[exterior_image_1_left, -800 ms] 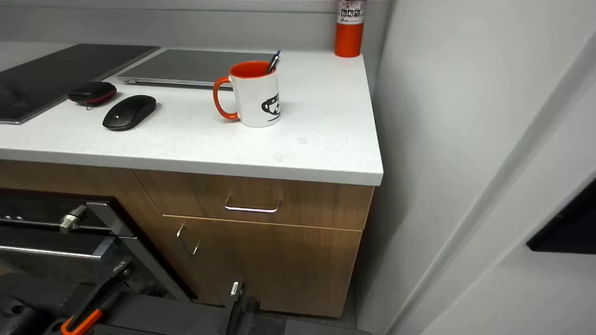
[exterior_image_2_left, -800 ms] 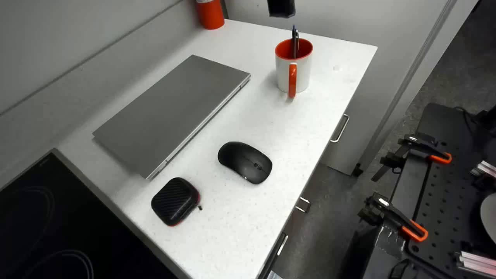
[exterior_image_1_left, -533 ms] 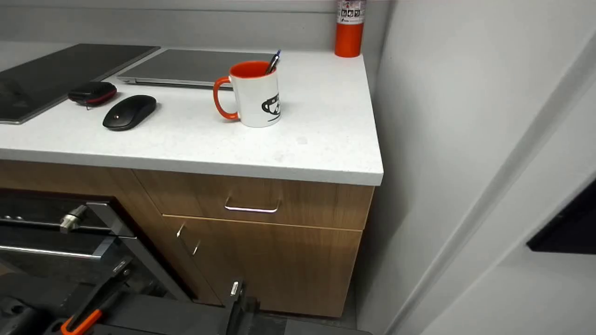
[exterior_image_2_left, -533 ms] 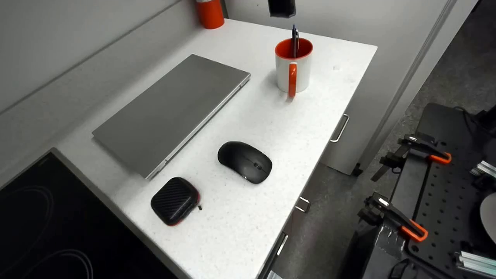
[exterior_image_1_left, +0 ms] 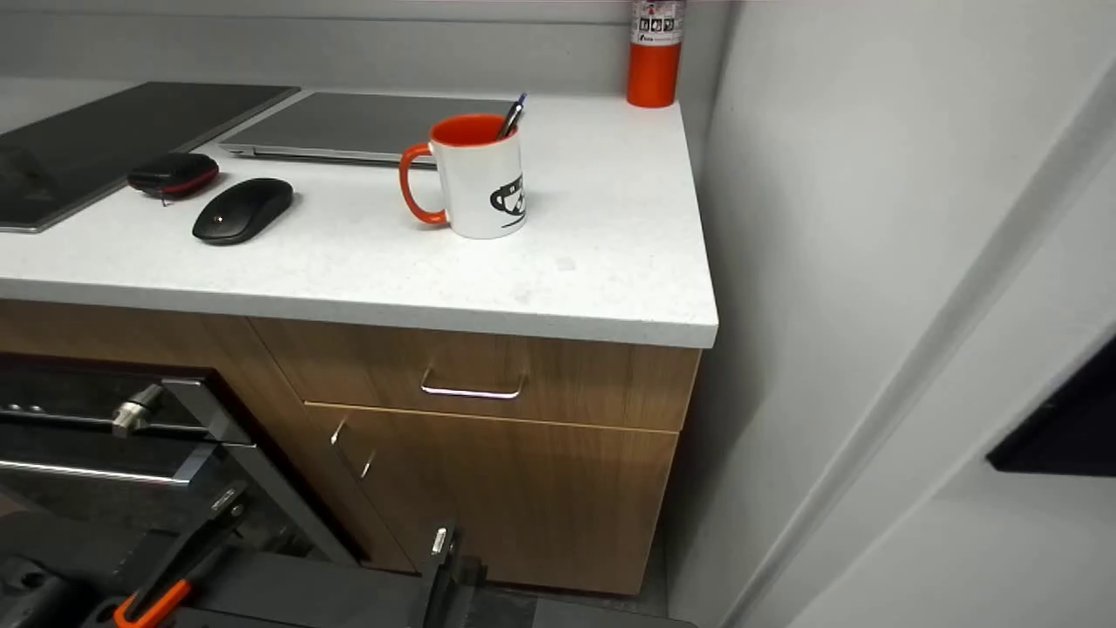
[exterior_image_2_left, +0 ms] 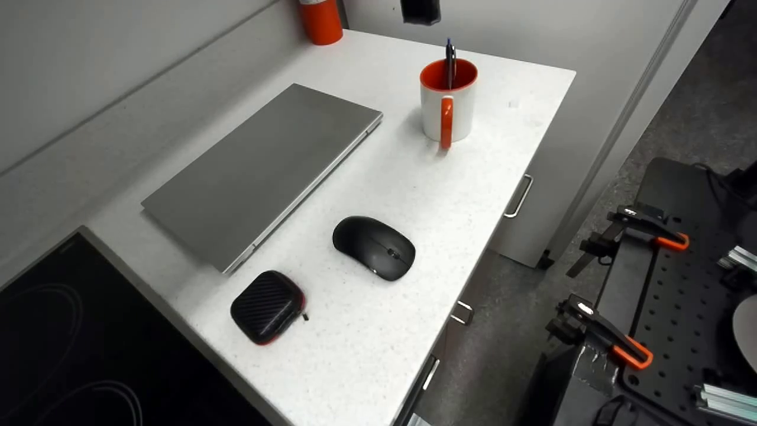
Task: Take the pen out of the mug and put it on the counter
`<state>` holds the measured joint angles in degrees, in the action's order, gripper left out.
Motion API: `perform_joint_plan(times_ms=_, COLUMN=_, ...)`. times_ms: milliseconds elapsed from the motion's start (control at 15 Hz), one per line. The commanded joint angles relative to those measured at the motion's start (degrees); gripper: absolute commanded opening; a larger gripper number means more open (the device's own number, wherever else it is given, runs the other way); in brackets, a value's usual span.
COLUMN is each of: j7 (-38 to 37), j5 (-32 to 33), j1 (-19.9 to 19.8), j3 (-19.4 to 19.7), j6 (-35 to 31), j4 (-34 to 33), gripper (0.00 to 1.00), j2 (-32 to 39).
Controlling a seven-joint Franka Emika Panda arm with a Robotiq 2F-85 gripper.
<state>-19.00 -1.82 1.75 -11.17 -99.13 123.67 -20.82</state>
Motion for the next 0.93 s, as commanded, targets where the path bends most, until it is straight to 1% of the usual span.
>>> perform_joint_plan(times_ms=0, j7=-0.5, j5=1.1, j1=-1.4, j3=2.9, j6=-5.7, j4=1.5, gripper=1.00, j2=2.4)
perform_joint_plan(times_ms=467, j7=-4.3, j5=1.3, j1=-6.3, j3=9.4, j6=-17.7, j4=5.7, gripper=1.00, j2=7.3)
perform_joint_plan(times_ms=533, j7=-4.6, j5=0.8, j1=-6.7, j3=10.0, j6=-17.9, j4=6.0, gripper=1.00, j2=7.6)
perform_joint_plan(times_ms=600, j7=-2.1, j5=0.6, j1=-5.7, j3=9.9, j6=-16.1, j4=5.5, gripper=1.00, j2=7.2)
perform_joint_plan(times_ms=733, j7=-2.5, j5=0.5, j1=-6.2, j3=10.7, j6=-16.7, j4=5.7, gripper=1.00, j2=7.9)
perform_joint_plan(times_ms=867, j7=-2.8, j5=0.5, j1=-6.2, j3=10.7, j6=-16.7, j4=5.7, gripper=1.00, j2=8.0)
